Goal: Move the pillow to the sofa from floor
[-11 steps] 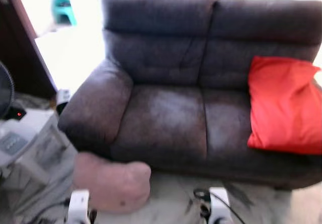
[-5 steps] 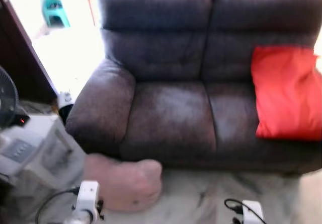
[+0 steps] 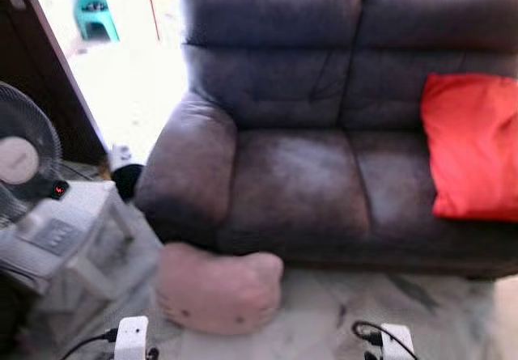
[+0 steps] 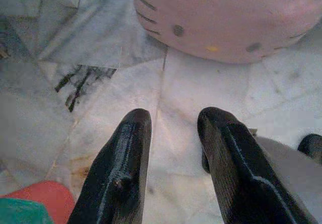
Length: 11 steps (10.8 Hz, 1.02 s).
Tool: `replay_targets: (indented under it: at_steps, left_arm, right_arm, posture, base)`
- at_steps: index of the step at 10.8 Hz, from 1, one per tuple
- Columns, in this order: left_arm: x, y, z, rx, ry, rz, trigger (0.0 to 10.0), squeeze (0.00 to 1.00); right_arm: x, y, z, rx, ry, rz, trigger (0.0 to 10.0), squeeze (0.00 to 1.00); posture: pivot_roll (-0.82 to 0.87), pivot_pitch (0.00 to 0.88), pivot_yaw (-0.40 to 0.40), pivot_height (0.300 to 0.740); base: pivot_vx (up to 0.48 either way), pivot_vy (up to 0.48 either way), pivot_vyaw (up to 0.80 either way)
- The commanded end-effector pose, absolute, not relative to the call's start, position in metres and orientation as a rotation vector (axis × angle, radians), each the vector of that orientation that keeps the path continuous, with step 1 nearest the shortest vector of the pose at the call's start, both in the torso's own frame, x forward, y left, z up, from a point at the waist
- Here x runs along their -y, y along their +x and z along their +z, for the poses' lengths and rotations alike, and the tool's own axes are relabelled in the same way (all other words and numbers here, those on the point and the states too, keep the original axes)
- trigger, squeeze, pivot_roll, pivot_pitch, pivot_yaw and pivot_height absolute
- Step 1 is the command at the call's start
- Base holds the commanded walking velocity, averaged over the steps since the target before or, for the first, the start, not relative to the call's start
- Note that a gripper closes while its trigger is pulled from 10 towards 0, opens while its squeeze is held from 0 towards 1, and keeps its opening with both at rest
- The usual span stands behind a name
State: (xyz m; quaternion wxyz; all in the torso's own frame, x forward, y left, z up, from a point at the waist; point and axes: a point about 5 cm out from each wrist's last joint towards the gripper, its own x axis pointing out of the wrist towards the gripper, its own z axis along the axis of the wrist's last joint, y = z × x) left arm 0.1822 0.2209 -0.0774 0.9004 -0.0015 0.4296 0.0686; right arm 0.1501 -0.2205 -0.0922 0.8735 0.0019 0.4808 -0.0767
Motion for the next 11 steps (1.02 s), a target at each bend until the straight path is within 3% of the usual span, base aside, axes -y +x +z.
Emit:
replay_targets:
  at_steps: [1, 6, 11]
  left_arm:
    - [-0.222, 0.176, -0.081, -0.922, -0.008, 0.157, 10.0, 0.00]
    - [-0.212, 0.175, -0.084, -0.939, -0.039, 0.172, 10.0, 0.00]
    - [-0.238, 0.168, -0.080, -0.938, -0.032, 0.198, 10.0, 0.00]
  right_arm:
    - [0.220, 0.150, -0.093, -1.011, 0.000, -0.153, 10.0, 0.00]
    - [0.224, 0.151, -0.091, -1.014, -0.010, -0.135, 10.0, 0.00]
    - [0.217, 0.155, -0.091, -1.006, -0.003, -0.119, 10.0, 0.00]
  posture:
    - [0.09, 0.126, -0.004, 0.740]
    - [0.09, 0.129, -0.011, 0.740]
    - [0.09, 0.126, -0.012, 0.740]
  base:
    - [0.000, 0.356, 0.00]
    - [0.000, 0.355, 0.00]
    - [0.000, 0.354, 0.00]
